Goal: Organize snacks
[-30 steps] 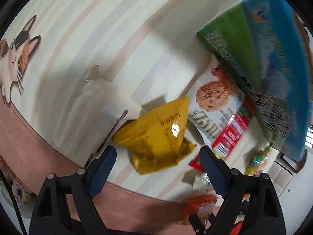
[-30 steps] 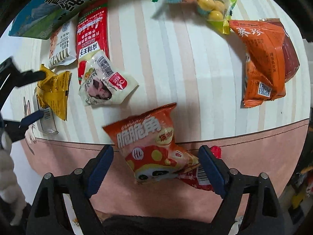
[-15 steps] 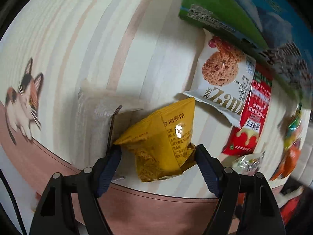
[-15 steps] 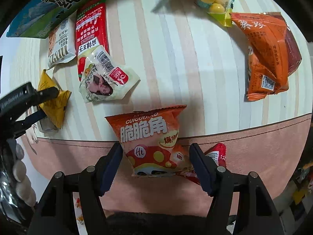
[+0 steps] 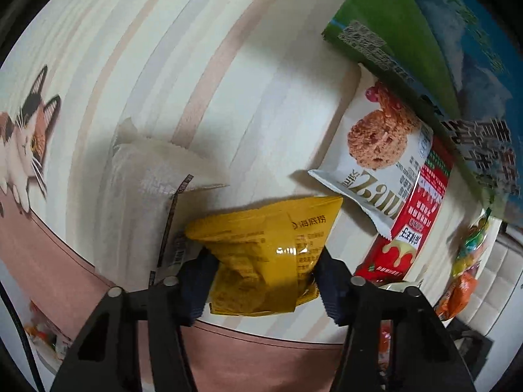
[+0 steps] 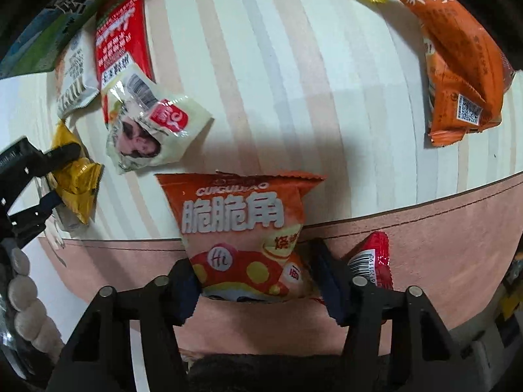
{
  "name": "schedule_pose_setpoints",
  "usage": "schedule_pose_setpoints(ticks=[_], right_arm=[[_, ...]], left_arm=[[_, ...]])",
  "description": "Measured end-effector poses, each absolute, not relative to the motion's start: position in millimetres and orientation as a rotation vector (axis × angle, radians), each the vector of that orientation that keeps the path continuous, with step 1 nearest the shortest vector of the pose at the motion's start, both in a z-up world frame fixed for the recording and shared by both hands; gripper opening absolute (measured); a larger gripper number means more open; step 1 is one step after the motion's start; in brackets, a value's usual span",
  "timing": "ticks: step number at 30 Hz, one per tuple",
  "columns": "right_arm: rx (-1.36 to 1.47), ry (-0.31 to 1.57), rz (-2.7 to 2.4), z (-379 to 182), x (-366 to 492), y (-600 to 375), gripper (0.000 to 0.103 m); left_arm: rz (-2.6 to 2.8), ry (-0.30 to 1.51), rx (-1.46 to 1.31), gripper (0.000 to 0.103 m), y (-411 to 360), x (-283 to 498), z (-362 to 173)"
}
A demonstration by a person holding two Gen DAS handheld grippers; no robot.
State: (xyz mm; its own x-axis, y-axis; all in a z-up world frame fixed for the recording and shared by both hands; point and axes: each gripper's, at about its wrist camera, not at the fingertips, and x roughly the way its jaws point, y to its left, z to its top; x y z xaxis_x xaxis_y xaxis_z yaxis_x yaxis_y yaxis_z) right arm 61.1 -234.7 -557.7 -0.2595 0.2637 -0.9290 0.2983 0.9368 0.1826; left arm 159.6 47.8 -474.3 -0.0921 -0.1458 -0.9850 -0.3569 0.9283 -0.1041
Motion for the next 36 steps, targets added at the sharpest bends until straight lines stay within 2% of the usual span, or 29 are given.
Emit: schedule_pose_setpoints(ticks=[6, 13, 16, 23, 30, 36], right_arm=[[0.417, 1.841, -0.039, -555, 61, -234, 0.054], [0.360, 1.838, -0.041, -551, 60, -241, 0.053], [0.360, 1.849, -0.036, -552, 64, -243, 0.057], [0.328, 1.841, -0.050, -545, 69, -244, 0.057], [0.307, 1.801, -0.039, -531, 64, -235, 0.046], [0.316, 1.754, 0.015, -497, 61, -232, 0.045]], left_arm=[[0.137, 1.656, -0.178, 0.048, 14, 139, -468], [0.039, 1.646, 0.137, 0.049, -35, 101, -468], [0.030, 1.635, 0.155, 0.051, -44, 96, -469], [0.043, 1.644, 0.091, 0.051, -36, 109, -476], [0.022, 1.624, 0.072, 0.045, -25, 93, -476], [-0.031, 1.575, 0.041, 0.043, -9, 87, -426]])
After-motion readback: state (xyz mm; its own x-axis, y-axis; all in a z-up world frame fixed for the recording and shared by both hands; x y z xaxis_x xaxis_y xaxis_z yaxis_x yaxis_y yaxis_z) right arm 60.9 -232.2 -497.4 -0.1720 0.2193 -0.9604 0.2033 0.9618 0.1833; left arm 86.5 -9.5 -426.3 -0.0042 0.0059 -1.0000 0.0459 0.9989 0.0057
